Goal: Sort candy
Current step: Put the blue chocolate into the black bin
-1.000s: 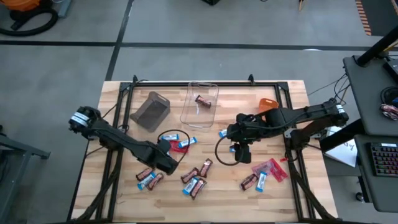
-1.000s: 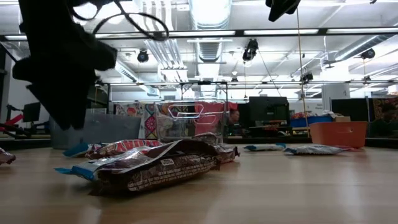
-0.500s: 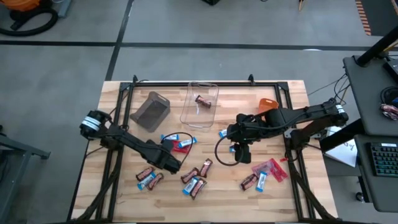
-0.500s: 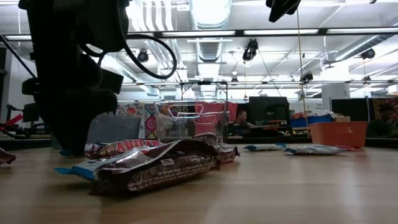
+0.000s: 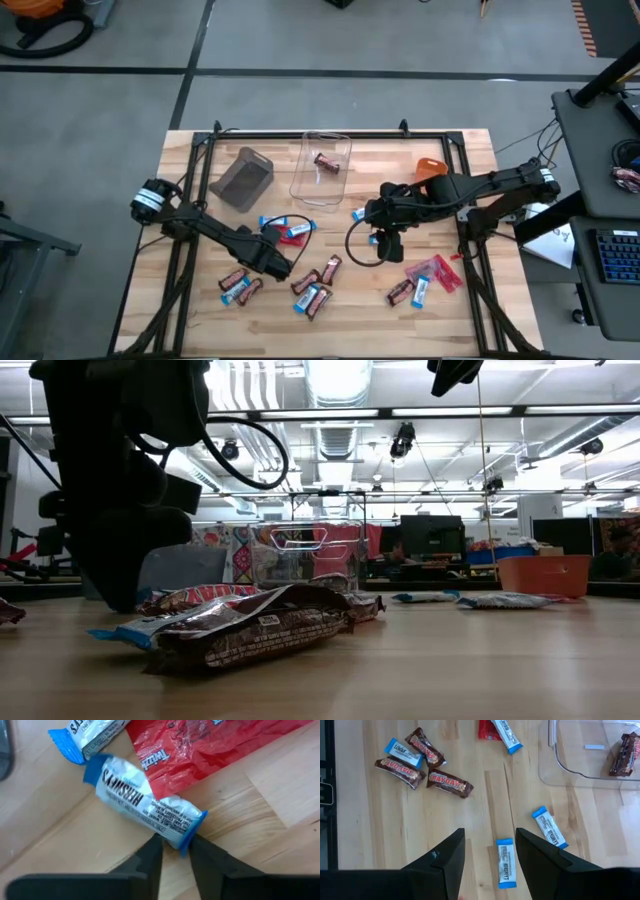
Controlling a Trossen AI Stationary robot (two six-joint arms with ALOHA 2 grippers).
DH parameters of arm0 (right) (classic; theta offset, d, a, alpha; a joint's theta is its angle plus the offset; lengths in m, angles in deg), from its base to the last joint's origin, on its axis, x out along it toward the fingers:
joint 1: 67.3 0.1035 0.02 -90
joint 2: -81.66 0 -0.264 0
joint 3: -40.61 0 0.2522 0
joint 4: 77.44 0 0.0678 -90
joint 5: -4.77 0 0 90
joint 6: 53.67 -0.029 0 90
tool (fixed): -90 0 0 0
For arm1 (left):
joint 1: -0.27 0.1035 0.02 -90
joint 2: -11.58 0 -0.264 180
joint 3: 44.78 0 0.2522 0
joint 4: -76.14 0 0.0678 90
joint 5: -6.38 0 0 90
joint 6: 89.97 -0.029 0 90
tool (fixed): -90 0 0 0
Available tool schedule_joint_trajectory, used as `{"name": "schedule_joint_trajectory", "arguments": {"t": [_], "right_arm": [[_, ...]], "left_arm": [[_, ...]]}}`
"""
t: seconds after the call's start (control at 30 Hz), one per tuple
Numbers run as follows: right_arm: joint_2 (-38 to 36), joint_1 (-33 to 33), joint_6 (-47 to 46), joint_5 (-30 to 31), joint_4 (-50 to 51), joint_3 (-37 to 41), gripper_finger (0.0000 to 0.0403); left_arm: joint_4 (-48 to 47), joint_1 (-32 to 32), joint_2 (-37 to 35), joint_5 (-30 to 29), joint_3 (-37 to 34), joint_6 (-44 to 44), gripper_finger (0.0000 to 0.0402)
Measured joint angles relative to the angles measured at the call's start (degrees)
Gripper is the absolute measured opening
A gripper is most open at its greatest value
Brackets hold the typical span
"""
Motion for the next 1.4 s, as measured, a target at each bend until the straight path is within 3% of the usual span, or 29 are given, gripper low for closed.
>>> {"name": "schedule_joint_trajectory", "arguments": {"t": [0.17,0.37,0.7,1.03,1.23,1.4], "right_arm": [[0.0,0.0,0.1,0.0,0.0,0.0,0.0167],[0.0,0.0,0.1,0.0,0.0,0.0,0.0167],[0.0,0.0,0.2,0.0,0.0,0.1,0.0167],[0.0,0.0,0.2,0.0,-0.1,0.3,0.0167],[0.0,0.0,0.2,0.0,-0.2,0.3,0.0167],[0.0,0.0,0.7,0.1,-1.2,0.3,0.0167]], "left_arm": [[0.1,0.0,0.0,-0.2,-0.1,-1.4,0.0006],[-0.6,-0.4,-2.7,1.4,0.2,-5.1,0.0001],[-0.3,-1.4,-17.2,4.3,0.5,-10.6,0.0],[2.4,-1.1,-30.2,3.4,0.5,-19.5,0.0],[-3.8,3.6,-37.0,-4.0,0.5,-19.5,0.0],[-11.6,13.4,-38.8,-6.3,0.5,-23.6,0.0]]}}
